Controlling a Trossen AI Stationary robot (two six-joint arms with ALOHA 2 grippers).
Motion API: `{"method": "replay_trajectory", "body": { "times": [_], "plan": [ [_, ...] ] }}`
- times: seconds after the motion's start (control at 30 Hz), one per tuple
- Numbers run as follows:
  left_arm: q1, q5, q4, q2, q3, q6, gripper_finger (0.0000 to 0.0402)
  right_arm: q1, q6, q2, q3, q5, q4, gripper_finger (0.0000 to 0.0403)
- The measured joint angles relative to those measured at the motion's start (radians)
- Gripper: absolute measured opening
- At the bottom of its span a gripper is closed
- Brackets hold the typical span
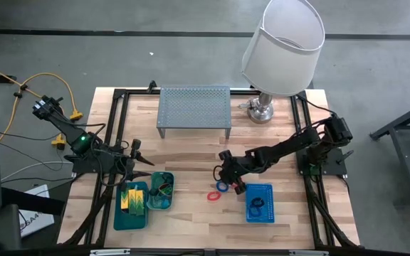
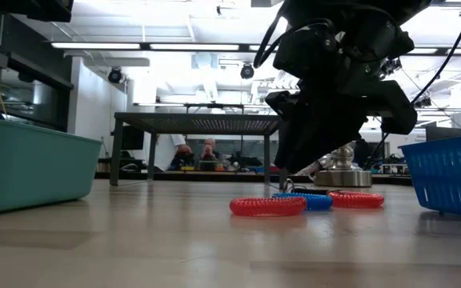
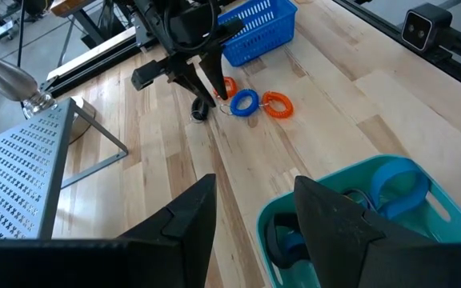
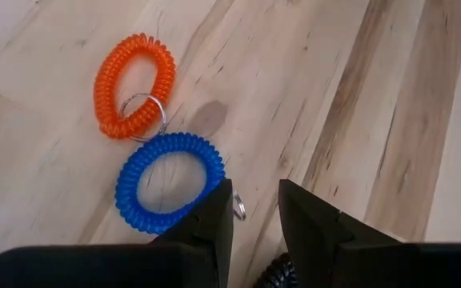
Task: Pick & Place Office Desk Supplies
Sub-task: Put the blue spring keychain into the blue bin
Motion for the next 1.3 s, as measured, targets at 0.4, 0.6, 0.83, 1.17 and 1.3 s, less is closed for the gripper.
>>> {"method": "replay_trajectory", "body": {
  "times": [0.4, 0.6, 0.83, 1.17, 1.3],
  "plan": [
    [0.000, 0.000, 0.000, 0.000, 0.000, 0.000, 0.0161, 0.000, 0.005, 0.076, 0.000, -0.020, 0.067, 0.0091],
    [0.000, 0.000, 0.001, 0.000, 0.000, 0.000, 0.0161, -0.002, 0.007, 0.076, 0.000, -0.019, 0.056, 0.0091],
    [0.000, 0.000, 0.001, 0.000, 0.000, 0.000, 0.0161, -0.008, 0.019, 0.076, 0.000, -0.024, 0.052, 0.0091],
    [0.000, 0.000, 0.001, 0.000, 0.000, 0.000, 0.0161, -0.016, 0.034, 0.076, 0.000, -0.048, 0.040, 0.0043],
    [0.000, 0.000, 0.000, 0.000, 0.000, 0.000, 0.0161, -0.015, 0.032, 0.076, 0.000, -0.049, 0.041, 0.0008]
  ]
}}
